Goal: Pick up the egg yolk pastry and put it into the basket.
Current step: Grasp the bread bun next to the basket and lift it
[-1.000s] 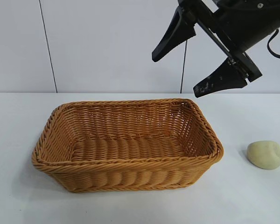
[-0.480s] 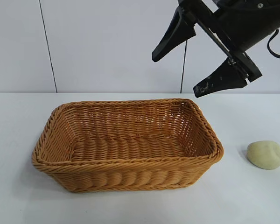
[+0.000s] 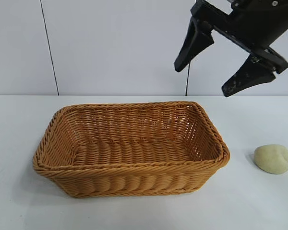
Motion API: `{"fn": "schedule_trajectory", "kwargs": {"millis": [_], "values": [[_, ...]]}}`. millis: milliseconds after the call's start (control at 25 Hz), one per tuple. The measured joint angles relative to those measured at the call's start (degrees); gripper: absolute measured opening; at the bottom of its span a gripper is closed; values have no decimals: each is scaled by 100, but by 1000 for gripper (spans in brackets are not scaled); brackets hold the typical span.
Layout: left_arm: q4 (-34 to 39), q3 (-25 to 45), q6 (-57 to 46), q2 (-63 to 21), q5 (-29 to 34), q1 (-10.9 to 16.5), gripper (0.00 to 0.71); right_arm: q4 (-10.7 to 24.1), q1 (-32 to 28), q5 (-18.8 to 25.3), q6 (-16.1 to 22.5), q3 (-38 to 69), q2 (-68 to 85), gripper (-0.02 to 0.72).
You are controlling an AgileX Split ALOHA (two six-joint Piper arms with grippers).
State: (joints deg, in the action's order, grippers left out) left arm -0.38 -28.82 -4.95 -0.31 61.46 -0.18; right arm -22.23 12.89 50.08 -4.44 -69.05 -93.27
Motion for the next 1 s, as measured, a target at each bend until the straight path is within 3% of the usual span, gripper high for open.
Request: {"fn": "schedule_trajectory", "kwargs": {"millis": [120, 200, 480, 800, 1000], "values": [[0, 0, 0, 0, 0, 11, 695, 883, -111, 221, 444, -43, 0, 695], [0, 0, 0, 0, 0, 11, 695, 1104, -333, 298, 526, -49, 0, 695], [0, 0, 0, 0, 0, 11, 695, 1225, -1148, 298, 515, -61, -231, 695], [0, 0, 0, 0, 0, 11, 695, 1283, -1219, 0, 510, -65, -1180, 695], [0, 0, 0, 0, 0, 11, 695, 1536, -1219, -65, 554, -65, -1901, 695]]}}
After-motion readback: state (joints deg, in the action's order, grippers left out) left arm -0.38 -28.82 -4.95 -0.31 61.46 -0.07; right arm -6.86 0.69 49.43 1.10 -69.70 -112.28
